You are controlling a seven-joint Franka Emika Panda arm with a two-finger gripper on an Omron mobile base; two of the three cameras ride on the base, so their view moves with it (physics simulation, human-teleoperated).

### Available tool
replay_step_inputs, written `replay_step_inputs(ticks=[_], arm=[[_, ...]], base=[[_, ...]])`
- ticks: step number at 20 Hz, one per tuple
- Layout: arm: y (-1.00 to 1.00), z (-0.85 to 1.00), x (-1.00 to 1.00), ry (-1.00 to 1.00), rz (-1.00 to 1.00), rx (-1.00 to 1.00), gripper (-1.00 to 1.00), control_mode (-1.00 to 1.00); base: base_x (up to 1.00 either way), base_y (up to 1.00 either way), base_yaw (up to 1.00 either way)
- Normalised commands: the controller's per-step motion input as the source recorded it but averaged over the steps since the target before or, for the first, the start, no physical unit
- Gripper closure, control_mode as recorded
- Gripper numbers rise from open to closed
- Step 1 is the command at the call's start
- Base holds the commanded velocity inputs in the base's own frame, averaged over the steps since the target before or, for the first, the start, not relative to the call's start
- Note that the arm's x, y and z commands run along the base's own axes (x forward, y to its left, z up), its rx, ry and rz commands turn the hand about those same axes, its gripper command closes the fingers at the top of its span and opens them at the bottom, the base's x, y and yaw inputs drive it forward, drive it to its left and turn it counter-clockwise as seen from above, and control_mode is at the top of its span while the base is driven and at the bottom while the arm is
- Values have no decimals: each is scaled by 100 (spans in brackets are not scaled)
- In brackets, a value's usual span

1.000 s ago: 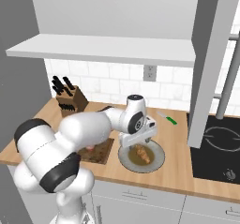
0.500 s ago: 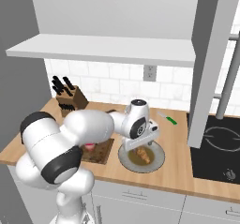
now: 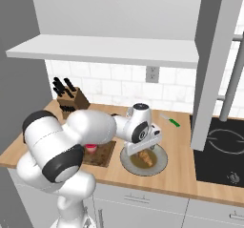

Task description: From the different types of pastries on the counter, select a croissant and place it on the cutting board. Then retrieve a jar of jam from the cabinet and place it alongside the croissant on the cutting board.

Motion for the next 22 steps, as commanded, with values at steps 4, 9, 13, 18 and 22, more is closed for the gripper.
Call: replay_step_inputs(ticks=[4,9,13,18,22], arm=[[0,-18,0,0,0,0,-100,-100],[0,-19,0,0,0,0,-100,-100],[0,-14,0,0,0,0,100,-100],[0,-7,0,0,0,0,100,-100],[3,37,1,-4,-2,0,100,-100]], base=[[0,0,0],[0,0,0],[0,0,0],[0,0,0],[0,0,0]])
